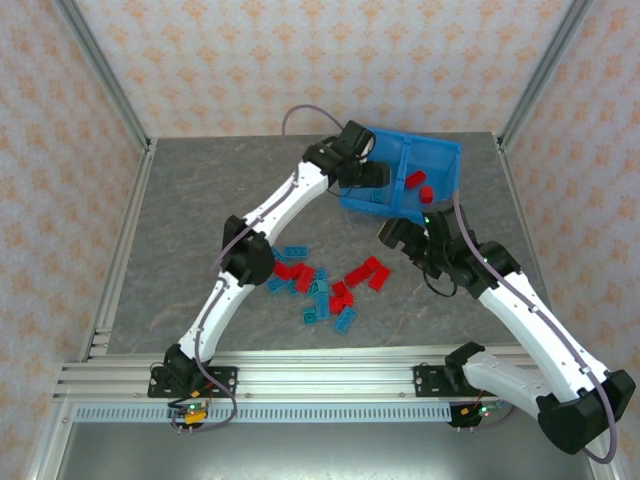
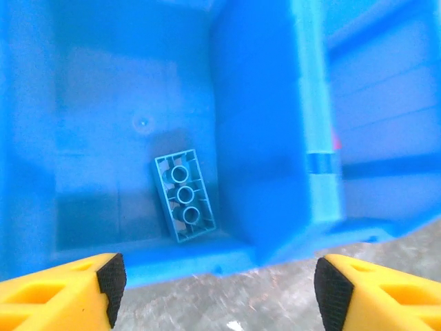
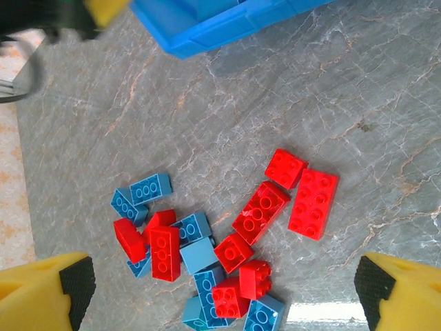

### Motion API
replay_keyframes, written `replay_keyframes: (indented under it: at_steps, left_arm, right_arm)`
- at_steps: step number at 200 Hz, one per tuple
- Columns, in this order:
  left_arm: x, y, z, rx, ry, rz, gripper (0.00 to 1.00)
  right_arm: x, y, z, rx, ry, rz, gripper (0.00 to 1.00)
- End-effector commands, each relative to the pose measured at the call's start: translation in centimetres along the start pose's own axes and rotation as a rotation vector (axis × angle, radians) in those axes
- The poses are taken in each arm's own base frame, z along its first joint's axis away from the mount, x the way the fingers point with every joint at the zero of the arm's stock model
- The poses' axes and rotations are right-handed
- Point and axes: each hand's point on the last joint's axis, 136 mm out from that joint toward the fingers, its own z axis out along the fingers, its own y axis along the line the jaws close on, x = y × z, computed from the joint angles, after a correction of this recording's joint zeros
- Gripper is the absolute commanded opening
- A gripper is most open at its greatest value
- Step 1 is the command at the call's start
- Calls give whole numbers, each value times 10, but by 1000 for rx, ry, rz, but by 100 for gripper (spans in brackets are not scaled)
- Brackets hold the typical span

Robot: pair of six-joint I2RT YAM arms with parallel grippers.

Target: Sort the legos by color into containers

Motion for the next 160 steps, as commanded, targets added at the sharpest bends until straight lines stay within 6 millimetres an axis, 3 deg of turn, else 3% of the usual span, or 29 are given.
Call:
replay_keyframes:
  at_steps: [1, 29, 45, 61, 99, 133, 160]
  left_arm:
    - [-29, -23, -103, -4, -116, 119, 78]
    - [-21, -18, -173, -53, -155, 226, 80]
    - [-4, -11, -213, -65, -173, 306, 82]
    - [22, 1, -239, -71, -186, 383, 85]
    - [107, 20, -278, 43, -160, 614, 99]
    - [197, 45, -301, 146, -33, 899, 100]
    - [236, 70, -317, 123, 46, 1062, 100]
  right_arm:
    - [0, -8, 5, 44, -4, 11, 98]
    - [11, -17, 20, 102, 59, 46, 95]
    - [17, -20, 34, 139, 99, 97, 93]
    - [26, -25, 47, 185, 147, 155, 91]
    - [60, -20, 76, 242, 254, 267, 86]
    - [87, -12, 104, 274, 353, 318, 81]
    - [100, -7, 126, 331, 426, 338, 80]
